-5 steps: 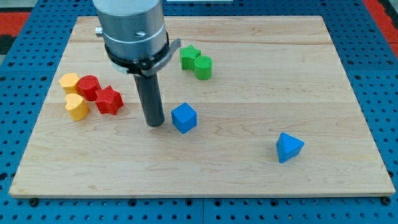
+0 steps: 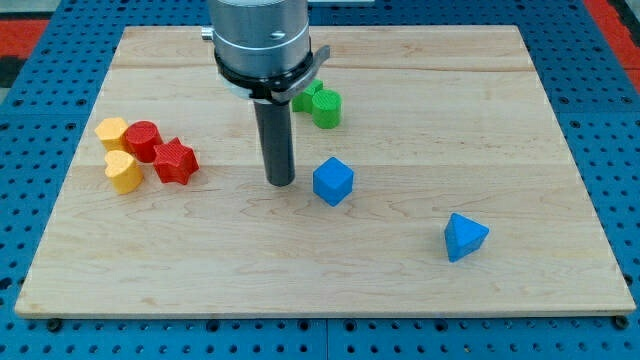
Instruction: Move the blue cube to the left of the blue triangle
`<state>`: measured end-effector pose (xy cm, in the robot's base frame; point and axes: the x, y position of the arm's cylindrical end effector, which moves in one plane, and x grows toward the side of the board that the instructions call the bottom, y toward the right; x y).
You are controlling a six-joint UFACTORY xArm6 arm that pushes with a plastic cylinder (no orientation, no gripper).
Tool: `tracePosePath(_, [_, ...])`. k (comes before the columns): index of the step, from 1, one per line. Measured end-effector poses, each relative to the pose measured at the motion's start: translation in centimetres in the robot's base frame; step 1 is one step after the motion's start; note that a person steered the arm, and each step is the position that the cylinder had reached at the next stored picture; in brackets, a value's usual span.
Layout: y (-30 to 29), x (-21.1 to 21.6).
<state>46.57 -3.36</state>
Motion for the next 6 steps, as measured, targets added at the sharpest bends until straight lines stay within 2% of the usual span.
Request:
tracePosePath(1, [8.4,1.2])
tracePosePath(2, [10.6,1.2])
tracePosePath(4, [10.6,0.1])
tracePosePath(5, [12.9,-3.3])
tracePosePath(6, [15.0,-0.8])
